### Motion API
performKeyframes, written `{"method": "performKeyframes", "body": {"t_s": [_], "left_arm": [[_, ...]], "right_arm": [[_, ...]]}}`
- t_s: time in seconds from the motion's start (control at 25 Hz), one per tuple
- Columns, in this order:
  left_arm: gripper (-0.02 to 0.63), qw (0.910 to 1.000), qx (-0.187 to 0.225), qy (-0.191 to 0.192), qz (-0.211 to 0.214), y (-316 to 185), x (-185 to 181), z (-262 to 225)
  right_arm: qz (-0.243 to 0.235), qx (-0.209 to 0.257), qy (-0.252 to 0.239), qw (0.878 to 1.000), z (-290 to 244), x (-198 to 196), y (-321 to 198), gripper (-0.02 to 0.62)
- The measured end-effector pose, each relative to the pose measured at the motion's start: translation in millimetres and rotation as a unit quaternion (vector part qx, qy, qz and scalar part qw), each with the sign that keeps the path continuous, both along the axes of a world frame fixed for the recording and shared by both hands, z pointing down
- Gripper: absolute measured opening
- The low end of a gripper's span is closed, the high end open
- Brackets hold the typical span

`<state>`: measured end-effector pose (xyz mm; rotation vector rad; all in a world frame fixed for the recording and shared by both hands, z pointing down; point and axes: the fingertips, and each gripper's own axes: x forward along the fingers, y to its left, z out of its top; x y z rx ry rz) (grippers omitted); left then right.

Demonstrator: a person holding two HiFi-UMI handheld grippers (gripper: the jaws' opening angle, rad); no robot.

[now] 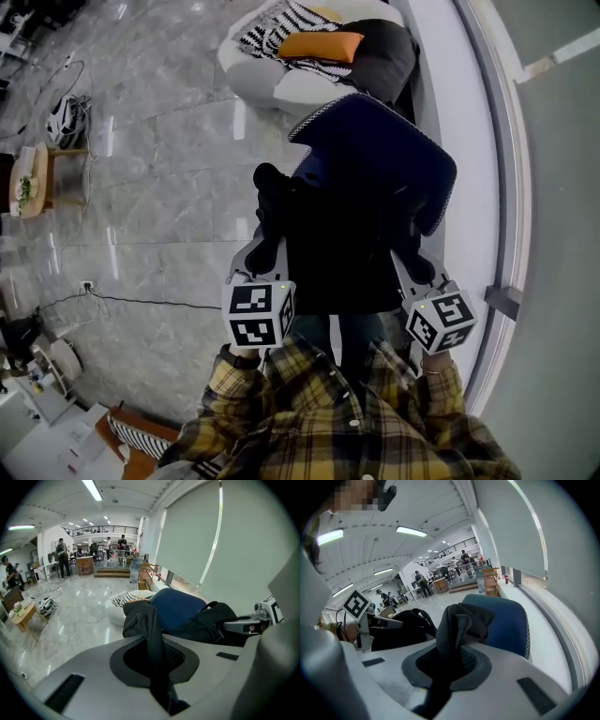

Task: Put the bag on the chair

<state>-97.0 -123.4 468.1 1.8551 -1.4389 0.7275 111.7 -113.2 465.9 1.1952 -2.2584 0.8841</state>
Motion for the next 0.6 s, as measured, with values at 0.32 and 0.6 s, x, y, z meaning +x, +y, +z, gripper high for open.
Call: {"method": "performKeyframes", "body": {"t_s": [0.32,0.6], "left_arm": [[0.035,0.9996,-0.018,-0.015,0.013,1,4,63],[0.035,0.9996,-0.021,-0.018,-0.002,0,13,115]], "right_arm": [[0.002,-0.023,0.015,1.000,64,2,-8,0.034],[0.010,-0.030,0.024,0.999,114,13,-16,0.034]]}}
